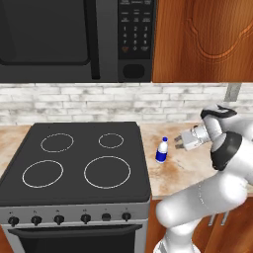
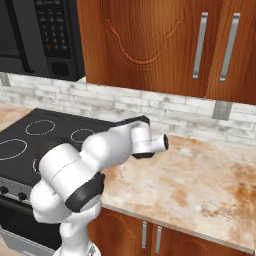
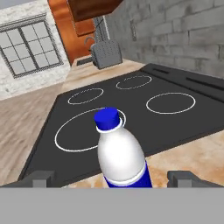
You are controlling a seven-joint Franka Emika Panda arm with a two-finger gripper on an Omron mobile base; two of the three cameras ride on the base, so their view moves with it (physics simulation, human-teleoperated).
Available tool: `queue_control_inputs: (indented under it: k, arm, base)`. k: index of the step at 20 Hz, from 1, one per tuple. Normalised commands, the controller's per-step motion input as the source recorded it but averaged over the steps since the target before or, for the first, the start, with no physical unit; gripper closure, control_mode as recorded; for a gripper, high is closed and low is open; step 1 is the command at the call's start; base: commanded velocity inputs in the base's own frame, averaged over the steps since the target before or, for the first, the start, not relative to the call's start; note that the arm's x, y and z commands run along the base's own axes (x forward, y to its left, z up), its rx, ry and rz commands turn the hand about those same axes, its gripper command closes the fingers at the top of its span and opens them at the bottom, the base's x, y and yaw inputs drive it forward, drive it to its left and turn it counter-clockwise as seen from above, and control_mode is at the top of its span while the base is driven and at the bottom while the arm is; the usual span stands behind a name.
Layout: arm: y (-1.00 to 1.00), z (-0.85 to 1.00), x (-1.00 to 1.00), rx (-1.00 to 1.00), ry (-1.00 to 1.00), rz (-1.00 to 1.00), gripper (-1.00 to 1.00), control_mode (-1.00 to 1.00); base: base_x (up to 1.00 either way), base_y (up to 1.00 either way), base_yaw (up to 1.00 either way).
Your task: Place the drinks on the dining counter in a tight cluster.
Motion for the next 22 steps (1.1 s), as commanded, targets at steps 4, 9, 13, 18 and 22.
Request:
queue_control_inputs:
  k: [4, 9, 13, 18, 22]
  arm:
    - [0.00, -0.42, 0.22, 0.01, 0.00, 0.10, -1.00, -1.00]
    - [0.11, -0.18, 0.02, 0.00, -0.03, 0.05, -1.00, -1.00]
    - [0.10, -0.18, 0.10, 0.01, -0.06, 0.00, -1.00, -1.00]
    - [0.07, -0.04, 0.02, 0.06, -0.08, 0.00, -1.00, -1.00]
    - [0.18, 0.00, 0.00, 0.04, -0.08, 0.00, -1.00, -1.00]
  base:
    - [0.00, 0.00, 0.00]
    - [0.00, 0.00, 0.00]
    - [0.00, 0.00, 0.00]
    - [0.00, 0.00, 0.00]
    - [0.00, 0.00, 0.00]
